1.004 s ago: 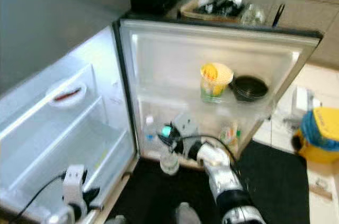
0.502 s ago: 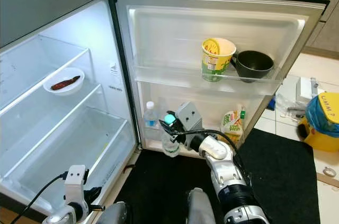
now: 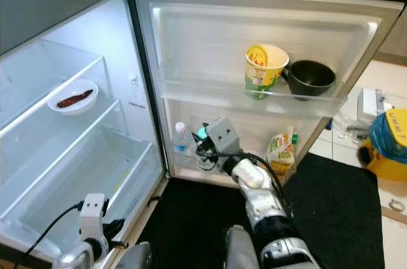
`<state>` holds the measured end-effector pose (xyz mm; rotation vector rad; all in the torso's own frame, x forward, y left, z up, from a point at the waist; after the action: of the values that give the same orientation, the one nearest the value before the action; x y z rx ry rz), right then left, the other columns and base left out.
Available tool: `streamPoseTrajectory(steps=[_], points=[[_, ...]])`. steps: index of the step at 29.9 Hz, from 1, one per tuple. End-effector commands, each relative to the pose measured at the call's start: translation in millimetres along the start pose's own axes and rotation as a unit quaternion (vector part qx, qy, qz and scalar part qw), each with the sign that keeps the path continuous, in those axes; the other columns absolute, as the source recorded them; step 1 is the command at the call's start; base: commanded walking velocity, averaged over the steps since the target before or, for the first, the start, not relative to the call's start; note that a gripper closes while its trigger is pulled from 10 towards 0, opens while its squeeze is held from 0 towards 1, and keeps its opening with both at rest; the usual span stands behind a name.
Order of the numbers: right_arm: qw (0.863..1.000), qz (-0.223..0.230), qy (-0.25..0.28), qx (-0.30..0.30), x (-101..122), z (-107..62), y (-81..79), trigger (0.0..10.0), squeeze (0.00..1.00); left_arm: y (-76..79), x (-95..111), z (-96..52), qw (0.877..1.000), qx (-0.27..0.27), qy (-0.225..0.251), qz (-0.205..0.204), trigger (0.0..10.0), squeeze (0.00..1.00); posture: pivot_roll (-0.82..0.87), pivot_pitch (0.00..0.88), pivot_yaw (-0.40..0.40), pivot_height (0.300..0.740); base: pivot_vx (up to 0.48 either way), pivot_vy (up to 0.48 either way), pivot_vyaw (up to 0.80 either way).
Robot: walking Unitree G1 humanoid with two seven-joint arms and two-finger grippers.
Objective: Restocking fridge
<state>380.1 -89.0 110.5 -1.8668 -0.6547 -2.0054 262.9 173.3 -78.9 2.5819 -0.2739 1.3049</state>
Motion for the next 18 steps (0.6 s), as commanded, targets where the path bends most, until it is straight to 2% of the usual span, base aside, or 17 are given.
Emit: streamPoseTrajectory(steps=[1, 11, 14, 15, 18], points=[[1.0, 0.007, -0.001, -0.015, 0, 4.1, 2.2, 10.0, 0.0, -1.0, -2, -1.6, 1.0, -0.002, 0.0, 0.005, 10.0, 0.0, -0.04, 0.104, 0.036, 0.59, 0.0, 0.0, 0.0], [0.998, 0.042, 0.023, -0.041, 11, 13.2, 9.3, 10.0, 0.0, -3.1, -1, -3.1, 1.0, -0.004, 0.001, 0.01, 10.0, 0.0, -0.03, 0.107, 0.047, 0.565, 0.0, 0.0, 0.0], [0.996, 0.053, 0.045, -0.051, 21, 15.8, 14.0, 10.0, 0.0, -4.8, 0, -3.4, 1.0, -0.004, 0.002, 0.012, 10.0, 0.0, -0.03, 0.108, 0.052, 0.555, 0.0, 0.0, 0.0], [0.994, 0.061, 0.066, -0.054, 28, 15.8, 17.3, 10.0, 0.0, -5.5, 2, -3.1, 1.0, -0.004, 0.006, 0.012, 10.0, 0.0, -0.03, 0.108, 0.052, 0.551, 0.0, 0.0, 0.0], [0.993, 0.065, 0.08, -0.058, 34, 15.5, 21.0, 10.0, 0.0, -5.8, 5, -2.5, 1.0, -0.004, 0.01, 0.012, 10.0, 0.0, -0.02, 0.109, 0.055, 0.551, 0.0, 0.0, 0.0]])
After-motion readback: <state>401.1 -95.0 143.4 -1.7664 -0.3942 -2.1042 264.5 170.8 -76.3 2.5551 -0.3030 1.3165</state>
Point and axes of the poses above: a point about 5 cm out from each wrist's last joint towards the gripper, its own z axis pointing out of the wrist towards the gripper, its own x axis along the axis of the wrist's last joint, y = z × x, the point moved 5 cm from there along z, pointing out of the wrist towards the gripper, and after that the axes turned 10 degrees about z, right-handed, at the moved point
